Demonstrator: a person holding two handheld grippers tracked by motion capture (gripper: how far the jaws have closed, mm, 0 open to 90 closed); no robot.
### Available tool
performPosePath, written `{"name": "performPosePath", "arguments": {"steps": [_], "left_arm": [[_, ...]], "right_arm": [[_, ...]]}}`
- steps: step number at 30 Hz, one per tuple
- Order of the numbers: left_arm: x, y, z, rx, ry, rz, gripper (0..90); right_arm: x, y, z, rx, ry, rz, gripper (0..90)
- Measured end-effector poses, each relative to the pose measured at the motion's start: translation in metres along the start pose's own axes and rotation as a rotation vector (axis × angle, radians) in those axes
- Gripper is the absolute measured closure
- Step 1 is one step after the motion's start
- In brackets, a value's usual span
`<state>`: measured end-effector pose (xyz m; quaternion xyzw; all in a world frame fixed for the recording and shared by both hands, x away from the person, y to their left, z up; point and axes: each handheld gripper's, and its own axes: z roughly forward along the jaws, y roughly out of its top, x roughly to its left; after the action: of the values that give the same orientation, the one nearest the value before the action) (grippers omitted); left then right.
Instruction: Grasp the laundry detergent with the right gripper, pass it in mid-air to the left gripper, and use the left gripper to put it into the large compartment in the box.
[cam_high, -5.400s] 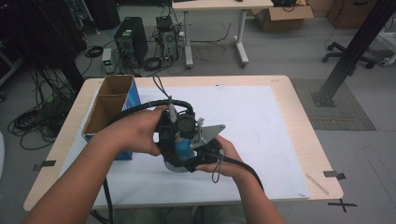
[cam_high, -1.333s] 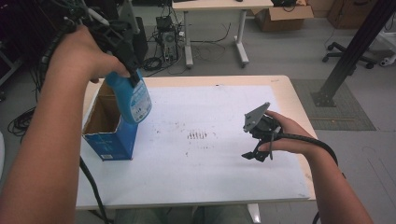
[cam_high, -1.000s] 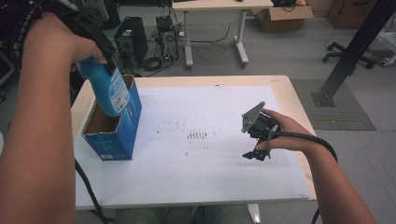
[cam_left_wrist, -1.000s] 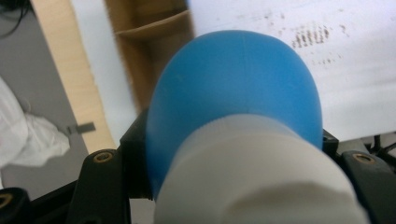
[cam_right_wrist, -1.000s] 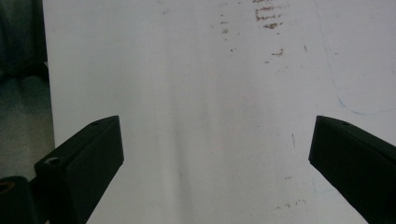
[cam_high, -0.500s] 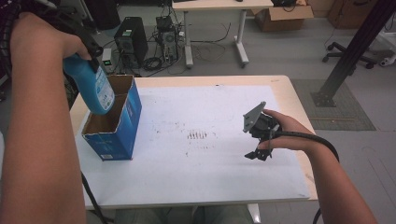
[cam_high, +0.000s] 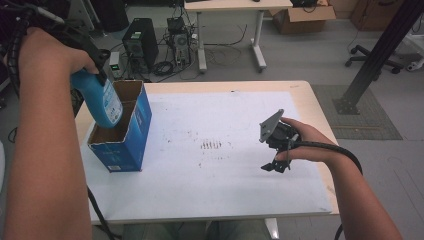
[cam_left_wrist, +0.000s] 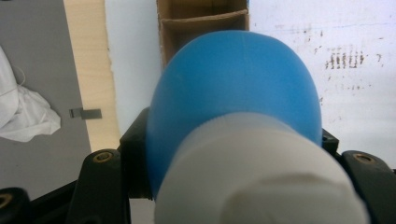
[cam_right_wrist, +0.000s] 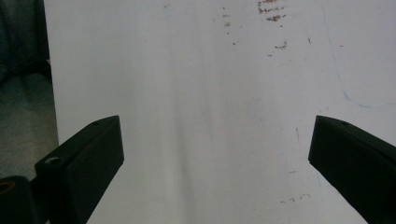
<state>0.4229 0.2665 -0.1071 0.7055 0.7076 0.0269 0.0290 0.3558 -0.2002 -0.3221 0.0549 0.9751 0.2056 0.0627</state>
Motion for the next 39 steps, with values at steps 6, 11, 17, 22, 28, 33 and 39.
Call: {"name": "performPosePath", "arguments": {"steps": [6,11,17,22,28,33,39], "left_arm": [[0.003,-0.001,0.016,0.009,-0.001,0.003,38.3],[0.005,-0.001,0.030,0.013,0.000,0.009,38.3],[0.004,0.000,0.049,0.025,0.007,0.009,38.3],[0.003,0.002,0.063,0.040,0.007,0.013,38.4],[0.002,0.003,0.078,0.053,-0.003,0.021,38.4],[0.004,0.004,0.092,0.068,-0.011,0.020,38.3],[0.007,0.005,0.107,0.082,-0.013,0.019,38.4]], "right_arm": [[0.000,-0.001,0.000,-0.006,-0.001,0.005,3.3],[0.001,0.000,0.001,-0.007,0.003,0.003,3.3],[0.001,-0.001,0.003,-0.009,0.005,0.004,3.3],[0.002,0.000,0.004,-0.010,0.008,0.002,3.3],[0.003,0.000,0.003,-0.010,0.008,0.002,3.3],[0.004,-0.001,0.003,-0.007,0.009,0.002,3.3],[0.003,-0.002,0.003,-0.004,0.010,0.007,3.3]]}}
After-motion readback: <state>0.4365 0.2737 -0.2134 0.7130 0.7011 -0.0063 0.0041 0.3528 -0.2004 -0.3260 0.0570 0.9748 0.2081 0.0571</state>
